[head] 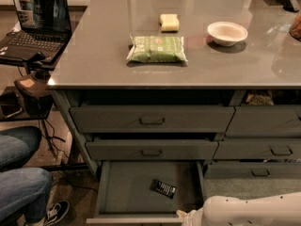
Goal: Pick rxbar chocolate from bottom drawer and place on counter
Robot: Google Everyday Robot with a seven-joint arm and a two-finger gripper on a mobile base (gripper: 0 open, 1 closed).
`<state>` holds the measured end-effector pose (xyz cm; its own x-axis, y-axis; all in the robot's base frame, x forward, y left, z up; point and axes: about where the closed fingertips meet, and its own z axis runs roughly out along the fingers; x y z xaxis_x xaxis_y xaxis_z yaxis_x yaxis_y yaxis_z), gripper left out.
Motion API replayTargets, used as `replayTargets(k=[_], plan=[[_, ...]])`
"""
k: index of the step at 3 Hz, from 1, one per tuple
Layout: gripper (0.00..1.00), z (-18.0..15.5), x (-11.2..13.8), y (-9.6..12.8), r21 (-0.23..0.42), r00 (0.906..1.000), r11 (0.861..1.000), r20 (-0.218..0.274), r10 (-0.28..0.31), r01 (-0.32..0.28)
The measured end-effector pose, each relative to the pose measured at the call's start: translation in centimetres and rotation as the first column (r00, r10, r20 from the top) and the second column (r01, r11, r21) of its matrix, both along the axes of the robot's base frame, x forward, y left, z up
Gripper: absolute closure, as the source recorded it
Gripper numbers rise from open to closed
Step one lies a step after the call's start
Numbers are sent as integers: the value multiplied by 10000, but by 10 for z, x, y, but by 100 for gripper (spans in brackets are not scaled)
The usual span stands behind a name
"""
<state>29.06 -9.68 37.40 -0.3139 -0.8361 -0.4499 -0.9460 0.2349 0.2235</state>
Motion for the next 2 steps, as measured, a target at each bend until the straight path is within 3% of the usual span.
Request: replayTargets(k=[1, 2], plan=[[0, -2, 0, 1, 30, 10000, 10000, 3, -25, 25], [0, -1, 24, 6, 450, 9928, 9979, 1089, -504, 457]])
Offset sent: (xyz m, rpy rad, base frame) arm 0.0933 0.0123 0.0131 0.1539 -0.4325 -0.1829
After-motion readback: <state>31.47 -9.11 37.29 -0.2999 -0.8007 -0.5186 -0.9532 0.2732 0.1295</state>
